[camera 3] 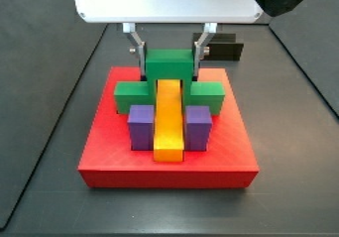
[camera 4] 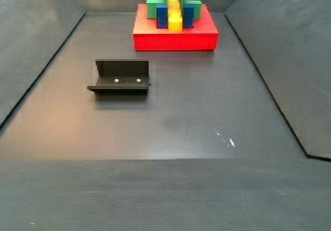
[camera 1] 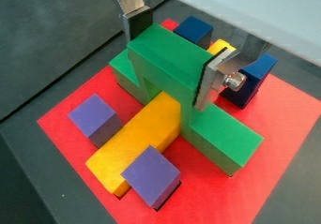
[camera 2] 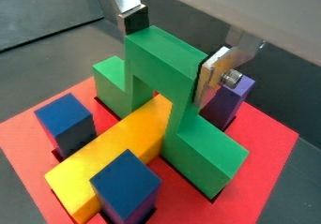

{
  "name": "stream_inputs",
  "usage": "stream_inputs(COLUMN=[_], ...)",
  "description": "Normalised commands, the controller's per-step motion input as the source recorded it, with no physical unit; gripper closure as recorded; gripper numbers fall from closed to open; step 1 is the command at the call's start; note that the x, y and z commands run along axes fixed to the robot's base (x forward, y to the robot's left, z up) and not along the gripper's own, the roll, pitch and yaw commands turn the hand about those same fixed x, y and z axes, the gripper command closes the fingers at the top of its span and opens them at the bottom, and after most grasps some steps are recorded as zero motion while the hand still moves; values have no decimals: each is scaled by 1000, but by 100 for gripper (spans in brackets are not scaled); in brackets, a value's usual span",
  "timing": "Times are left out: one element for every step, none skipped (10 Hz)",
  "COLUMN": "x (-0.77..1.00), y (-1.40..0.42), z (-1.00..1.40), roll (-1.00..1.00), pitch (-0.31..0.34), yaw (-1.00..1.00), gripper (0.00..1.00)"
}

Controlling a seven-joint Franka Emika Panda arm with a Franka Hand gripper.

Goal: Pick up the green object. Move up. Place the green object on the fixture. Regrasp the green object. Move to above the board. Insert the green object.
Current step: Insert the green object.

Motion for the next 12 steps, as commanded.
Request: stream_inputs(x=[80, 14, 17, 23, 6, 49, 126, 234, 340, 360, 11, 0], y=[69, 123, 166, 51, 0, -20, -86, -80, -100, -126, -129, -134], z=[-157, -143, -126, -211, -394, -534, -649, -631, -657, -577, -131, -160], roll=[3, 0, 0, 0, 0, 9, 96, 133, 184, 187, 0, 0], pitch=[37, 31, 31, 4, 0, 0, 0, 11, 40, 54, 151, 49], yaw=[-54, -100, -131, -103, -40, -6, 0, 0, 0, 0, -103, -40], gripper=[100, 100, 100, 100, 100, 100, 100, 100, 100, 100, 100, 100])
